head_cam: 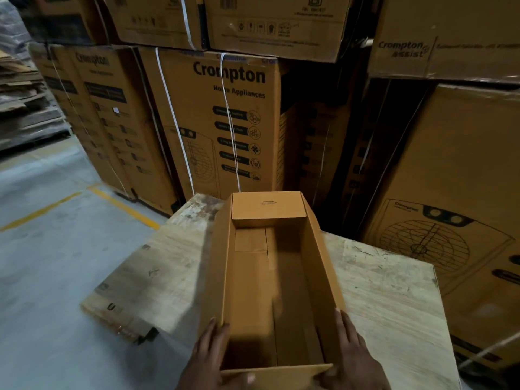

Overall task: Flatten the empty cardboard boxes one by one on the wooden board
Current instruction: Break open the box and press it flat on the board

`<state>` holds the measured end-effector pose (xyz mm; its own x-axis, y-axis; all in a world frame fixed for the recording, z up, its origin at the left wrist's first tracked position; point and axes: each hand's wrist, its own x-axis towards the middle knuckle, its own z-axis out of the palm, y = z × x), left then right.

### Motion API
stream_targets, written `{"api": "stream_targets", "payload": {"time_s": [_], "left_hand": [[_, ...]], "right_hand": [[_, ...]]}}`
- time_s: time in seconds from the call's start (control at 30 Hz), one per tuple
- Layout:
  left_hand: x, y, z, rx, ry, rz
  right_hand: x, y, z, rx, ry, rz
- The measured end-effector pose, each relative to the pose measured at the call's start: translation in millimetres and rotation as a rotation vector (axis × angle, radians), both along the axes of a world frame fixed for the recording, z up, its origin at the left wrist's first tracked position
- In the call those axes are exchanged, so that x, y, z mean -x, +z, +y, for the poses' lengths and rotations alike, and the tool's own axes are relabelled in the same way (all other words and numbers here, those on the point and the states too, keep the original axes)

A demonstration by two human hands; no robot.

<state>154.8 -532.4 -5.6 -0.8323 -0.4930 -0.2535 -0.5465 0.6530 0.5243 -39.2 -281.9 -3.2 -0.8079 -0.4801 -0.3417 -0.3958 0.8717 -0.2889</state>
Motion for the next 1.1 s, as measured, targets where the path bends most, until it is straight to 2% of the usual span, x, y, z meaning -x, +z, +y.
{"api": "stream_targets", "payload": {"time_s": [0.1, 0.17, 0.23, 0.27, 0.33, 0.37, 0.4, 0.43, 0.5, 0.6, 0.67, 0.73, 0.83, 0.9, 1.0, 1.03, 1.1], "left_hand": [[21.1, 4.7, -11.8, 0.041, 0.063, -0.015], [44.5, 8.9, -27.4, 0.124, 0.045, -0.084], [78.9, 9.3, -45.9, 0.152, 0.059, -0.122], [98.5, 8.7, -55.2, 0.146, 0.074, -0.116], [136.6, 8.9, -75.6, 0.125, 0.115, -0.076], [154.3, 8.8, -86.6, 0.112, 0.133, -0.069], [170.6, 9.2, -97.0, 0.095, 0.156, -0.068], [185.4, 9.6, -106.5, 0.074, 0.180, -0.067], [206.9, 9.3, -118.0, 0.042, 0.226, -0.058], [218.4, 5.8, -121.0, 0.070, 0.256, -0.031], [217.7, 2.7, -121.8, 0.092, 0.255, -0.021], [216.2, 1.1, -124.3, 0.079, 0.259, -0.020], [215.8, -3.3, -125.0, 0.059, 0.261, 0.019], [216.8, -6.3, -124.0, 0.024, 0.253, 0.043], [217.6, -7.0, -124.6, -0.012, 0.247, 0.018], [216.8, -6.2, -124.8, -0.005, 0.244, 0.008], [217.3, -6.1, -125.7, 0.011, 0.255, 0.006]], "right_hand": [[6.9, -10.6, -2.3, -0.092, 0.008, -0.004], [0.3, -8.8, -7.7, -0.033, 0.054, 0.123], [-4.8, -12.5, -1.4, -0.082, 0.160, 0.206], [-5.2, -15.2, -3.0, -0.038, 0.172, 0.338], [8.1, 1.4, -18.3, 0.025, 0.175, 0.345], [20.5, 13.6, -29.9, 0.053, 0.185, 0.411], [35.0, 21.0, -44.3, 0.024, 0.225, 0.378], [50.1, 29.7, -59.8, 0.004, 0.220, 0.170], [82.9, 39.0, -99.0, 0.135, 0.101, -0.273], [127.5, 34.5, -162.1, 0.620, -0.318, -0.725], [152.5, 24.1, -195.2, 0.812, -0.582, -0.916], [173.5, 16.4, -215.5, 0.905, -0.682, -0.944], [198.4, 14.8, -238.8, 1.099, -0.606, -0.713], [217.6, 19.6, -251.3, 1.044, -0.416, -0.413], [267.2, 26.8, -272.3, 0.661, -0.071, 0.133], [284.9, 30.2, -278.0, 0.508, 0.005, 0.247], [322.5, 31.9, -290.2, 0.237, 0.096, 0.326]]}}
